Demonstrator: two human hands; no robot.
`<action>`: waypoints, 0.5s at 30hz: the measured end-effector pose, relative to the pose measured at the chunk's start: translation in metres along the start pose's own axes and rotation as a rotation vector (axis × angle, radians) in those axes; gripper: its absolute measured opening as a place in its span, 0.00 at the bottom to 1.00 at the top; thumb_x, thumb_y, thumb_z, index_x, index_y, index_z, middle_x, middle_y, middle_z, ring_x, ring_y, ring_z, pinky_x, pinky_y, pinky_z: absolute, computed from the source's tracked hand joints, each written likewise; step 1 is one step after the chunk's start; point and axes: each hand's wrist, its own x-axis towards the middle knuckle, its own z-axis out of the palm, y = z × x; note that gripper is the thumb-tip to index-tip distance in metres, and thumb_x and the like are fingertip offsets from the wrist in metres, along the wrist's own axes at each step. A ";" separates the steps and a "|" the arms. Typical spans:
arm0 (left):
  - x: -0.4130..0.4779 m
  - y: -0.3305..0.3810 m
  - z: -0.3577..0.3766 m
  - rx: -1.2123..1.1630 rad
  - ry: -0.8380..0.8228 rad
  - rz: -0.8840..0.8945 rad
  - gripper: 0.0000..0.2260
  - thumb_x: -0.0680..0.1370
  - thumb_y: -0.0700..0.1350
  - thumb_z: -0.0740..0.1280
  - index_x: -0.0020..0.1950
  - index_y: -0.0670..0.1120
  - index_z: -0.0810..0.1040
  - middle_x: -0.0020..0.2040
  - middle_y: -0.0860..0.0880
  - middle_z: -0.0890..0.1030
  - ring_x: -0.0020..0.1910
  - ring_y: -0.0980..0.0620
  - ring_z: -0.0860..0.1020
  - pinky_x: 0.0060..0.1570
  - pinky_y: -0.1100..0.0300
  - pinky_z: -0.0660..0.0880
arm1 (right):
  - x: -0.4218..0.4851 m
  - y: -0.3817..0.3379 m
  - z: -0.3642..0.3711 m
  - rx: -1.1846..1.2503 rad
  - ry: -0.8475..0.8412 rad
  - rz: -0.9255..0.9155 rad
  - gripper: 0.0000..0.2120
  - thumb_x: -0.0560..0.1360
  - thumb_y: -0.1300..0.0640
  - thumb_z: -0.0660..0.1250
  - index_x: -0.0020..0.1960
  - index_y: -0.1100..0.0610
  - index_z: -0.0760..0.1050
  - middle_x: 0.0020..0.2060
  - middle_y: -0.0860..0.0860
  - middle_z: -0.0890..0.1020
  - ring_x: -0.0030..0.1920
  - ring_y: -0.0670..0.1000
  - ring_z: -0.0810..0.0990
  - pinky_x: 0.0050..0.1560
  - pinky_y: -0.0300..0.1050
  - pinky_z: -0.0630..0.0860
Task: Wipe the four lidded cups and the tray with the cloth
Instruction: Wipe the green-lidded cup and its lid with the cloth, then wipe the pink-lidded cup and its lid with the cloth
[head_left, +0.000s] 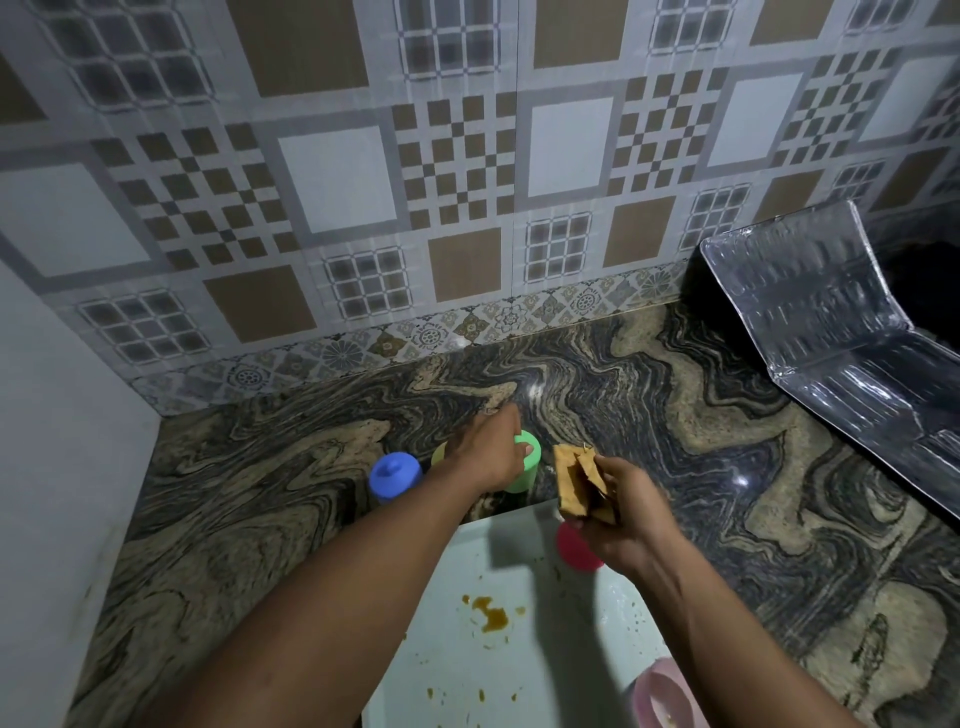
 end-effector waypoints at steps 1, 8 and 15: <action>0.000 0.001 0.000 0.025 0.001 -0.003 0.10 0.80 0.52 0.67 0.55 0.50 0.69 0.57 0.43 0.76 0.53 0.41 0.75 0.54 0.47 0.75 | 0.000 -0.001 -0.001 0.024 -0.017 0.025 0.10 0.80 0.58 0.60 0.46 0.60 0.77 0.35 0.55 0.83 0.33 0.53 0.79 0.32 0.45 0.74; -0.002 0.004 -0.007 0.175 -0.035 0.006 0.16 0.81 0.54 0.64 0.65 0.48 0.70 0.62 0.40 0.77 0.60 0.38 0.76 0.60 0.47 0.72 | -0.005 -0.004 -0.007 0.057 -0.081 0.070 0.12 0.81 0.57 0.58 0.46 0.61 0.77 0.35 0.56 0.82 0.32 0.53 0.80 0.26 0.42 0.79; -0.010 0.002 0.004 0.271 0.040 0.050 0.18 0.82 0.55 0.61 0.68 0.48 0.69 0.63 0.41 0.79 0.63 0.39 0.76 0.64 0.48 0.67 | -0.010 -0.012 -0.007 0.046 -0.104 0.062 0.12 0.81 0.57 0.58 0.45 0.60 0.76 0.32 0.55 0.83 0.31 0.53 0.81 0.27 0.42 0.78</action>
